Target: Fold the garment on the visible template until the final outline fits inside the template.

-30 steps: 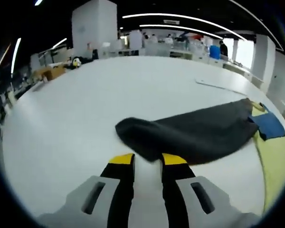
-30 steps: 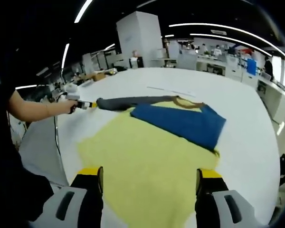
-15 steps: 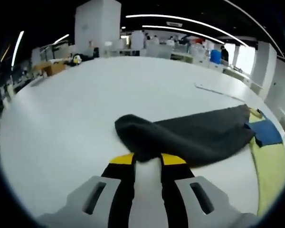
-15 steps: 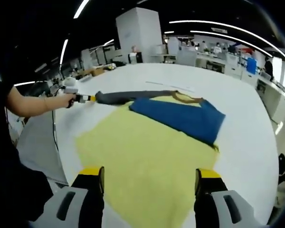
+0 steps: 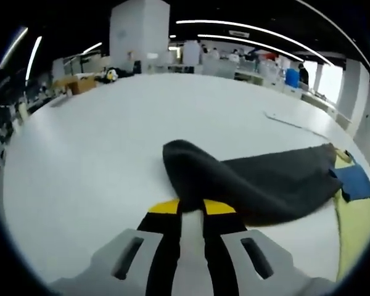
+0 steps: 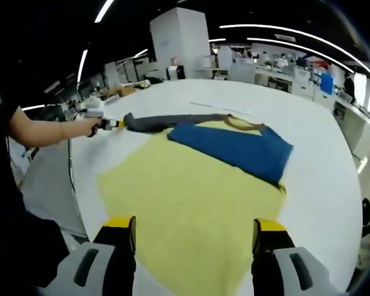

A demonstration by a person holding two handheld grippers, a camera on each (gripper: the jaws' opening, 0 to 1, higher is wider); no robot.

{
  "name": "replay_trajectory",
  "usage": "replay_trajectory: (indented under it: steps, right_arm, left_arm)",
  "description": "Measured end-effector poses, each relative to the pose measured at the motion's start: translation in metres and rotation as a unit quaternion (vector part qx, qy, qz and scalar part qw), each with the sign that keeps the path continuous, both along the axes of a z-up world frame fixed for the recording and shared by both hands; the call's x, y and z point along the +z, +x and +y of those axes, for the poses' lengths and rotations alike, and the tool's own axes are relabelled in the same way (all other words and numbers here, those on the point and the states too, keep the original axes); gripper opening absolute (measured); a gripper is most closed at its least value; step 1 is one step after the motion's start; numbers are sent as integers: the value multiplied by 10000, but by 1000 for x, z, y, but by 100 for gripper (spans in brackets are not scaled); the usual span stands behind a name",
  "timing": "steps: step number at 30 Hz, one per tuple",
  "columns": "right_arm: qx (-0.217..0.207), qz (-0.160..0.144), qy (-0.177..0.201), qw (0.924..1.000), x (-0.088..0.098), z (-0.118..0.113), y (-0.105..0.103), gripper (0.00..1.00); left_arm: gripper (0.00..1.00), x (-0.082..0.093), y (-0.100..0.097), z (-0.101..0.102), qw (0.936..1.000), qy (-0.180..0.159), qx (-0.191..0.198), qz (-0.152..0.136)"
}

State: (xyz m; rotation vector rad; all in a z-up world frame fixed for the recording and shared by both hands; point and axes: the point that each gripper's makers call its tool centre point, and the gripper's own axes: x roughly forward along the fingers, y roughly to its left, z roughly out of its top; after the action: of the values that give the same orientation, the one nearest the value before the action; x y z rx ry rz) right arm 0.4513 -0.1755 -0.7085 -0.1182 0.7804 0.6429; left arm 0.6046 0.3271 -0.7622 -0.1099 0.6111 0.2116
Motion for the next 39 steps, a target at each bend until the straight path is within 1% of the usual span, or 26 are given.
replay_trajectory:
  steps: [2, 3, 4, 8, 12, 17, 20, 21, 25, 28, 33, 34, 35, 36, 37, 39]
  right_arm:
    - [1, 30, -25, 10000, -2, -1, -1, 75]
    - [6, 42, -33, 10000, -3, -1, -2, 75]
    - [4, 50, -40, 10000, -4, -1, -3, 75]
    - [18, 58, -72, 10000, -5, 0, -3, 75]
    - [33, 26, -15, 10000, -3, 2, -1, 75]
    - [21, -54, 61, 10000, 0, 4, 1, 77]
    - [1, -119, 154, 9998, 5, 6, 2, 78]
    - [2, -139, 167, 9998, 6, 6, 2, 78]
    - [-8, -165, 174, 9997, 7, 6, 1, 78]
    - [-5, -160, 155, 9998, 7, 6, -1, 78]
    - [-51, -148, 140, 9998, 6, 3, -4, 78]
    - [-59, -141, 136, 9998, 6, 3, -4, 78]
    - [-71, -135, 126, 9998, 5, 2, -5, 79]
    - [-81, -132, 122, 9998, 5, 1, -5, 79]
    - [-89, -128, 130, 9998, 5, 1, -6, 79]
    - [-102, -115, 146, 9998, 4, 1, -6, 79]
  left_arm:
    - [8, 0, 1, 1, 10000, 5, 3, -12]
    - [5, 0, 1, 0, 10000, 8, 10, -17]
    - [1, 1, 1, 0, 10000, -5, -25, -22]
    - [1, 1, 0, 0, 10000, -12, -44, -31]
    - [0, 4, -4, 4, 10000, 8, -53, -31]
    - [0, 9, -14, 9, 10000, 46, -32, 1]
    - [0, 9, -20, 8, 9997, -219, 50, -16]
    - [0, 9, -21, 10, 9998, -206, 54, -28]
    - [1, 6, -27, 8, 9996, -253, 49, 67]
    - [4, 3, -30, 9, 9996, -214, 92, 182]
    - [17, -1, -31, 10, 9994, -170, 115, 287]
    - [18, 0, -30, 11, 9996, -89, 79, 275]
    - [19, 0, -32, 13, 9993, 111, 18, 366]
    - [20, 2, -30, 12, 9995, 105, 26, 308]
    - [20, 1, -30, 11, 9995, 89, 11, 310]
    - [18, 1, -29, 10, 9996, -43, 76, 274]
